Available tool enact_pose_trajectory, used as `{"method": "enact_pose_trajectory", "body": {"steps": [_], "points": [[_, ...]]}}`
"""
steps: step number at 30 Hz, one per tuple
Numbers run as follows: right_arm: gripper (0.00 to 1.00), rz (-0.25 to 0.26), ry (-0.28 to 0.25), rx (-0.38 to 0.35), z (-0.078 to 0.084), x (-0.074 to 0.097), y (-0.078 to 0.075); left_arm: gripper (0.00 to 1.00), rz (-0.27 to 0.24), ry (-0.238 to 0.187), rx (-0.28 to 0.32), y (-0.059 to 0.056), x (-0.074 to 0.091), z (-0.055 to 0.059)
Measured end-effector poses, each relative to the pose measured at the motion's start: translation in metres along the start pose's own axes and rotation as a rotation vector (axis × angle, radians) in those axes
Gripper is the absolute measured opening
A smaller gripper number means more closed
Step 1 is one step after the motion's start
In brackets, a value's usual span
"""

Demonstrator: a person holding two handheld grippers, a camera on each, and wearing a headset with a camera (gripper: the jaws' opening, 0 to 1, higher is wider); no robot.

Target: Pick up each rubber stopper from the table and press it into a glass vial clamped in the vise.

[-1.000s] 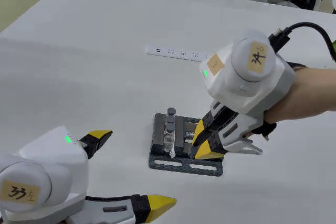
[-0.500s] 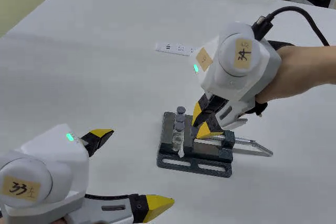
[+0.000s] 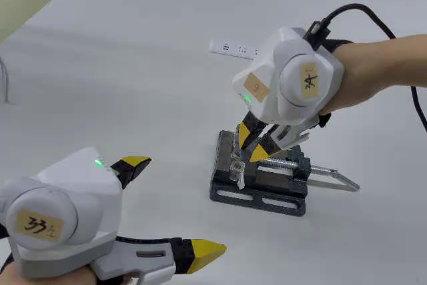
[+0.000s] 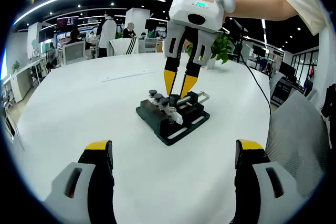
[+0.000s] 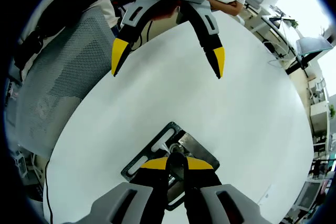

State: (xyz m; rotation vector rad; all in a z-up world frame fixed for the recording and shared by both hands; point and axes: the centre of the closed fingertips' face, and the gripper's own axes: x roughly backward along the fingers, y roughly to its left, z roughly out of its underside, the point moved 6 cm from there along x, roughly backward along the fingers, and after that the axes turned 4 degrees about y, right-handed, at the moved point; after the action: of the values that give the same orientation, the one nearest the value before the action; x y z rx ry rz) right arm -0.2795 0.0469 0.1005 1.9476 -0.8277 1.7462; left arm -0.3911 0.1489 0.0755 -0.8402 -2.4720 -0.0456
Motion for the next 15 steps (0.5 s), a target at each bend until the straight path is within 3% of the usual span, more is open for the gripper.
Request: {"method": "enact_pose_trajectory", "body": {"steps": [7, 15], "points": [[0.05, -0.014, 0.001, 0.032, -0.001, -0.008, 0.001, 0.96, 0.0, 0.004, 0.009, 0.0, -0.001, 0.001], [0.05, -0.027, 0.0, 0.013, -0.001, -0.012, -0.001, 0.95, 0.002, 0.006, 0.022, 0.003, -0.002, 0.006]]}}
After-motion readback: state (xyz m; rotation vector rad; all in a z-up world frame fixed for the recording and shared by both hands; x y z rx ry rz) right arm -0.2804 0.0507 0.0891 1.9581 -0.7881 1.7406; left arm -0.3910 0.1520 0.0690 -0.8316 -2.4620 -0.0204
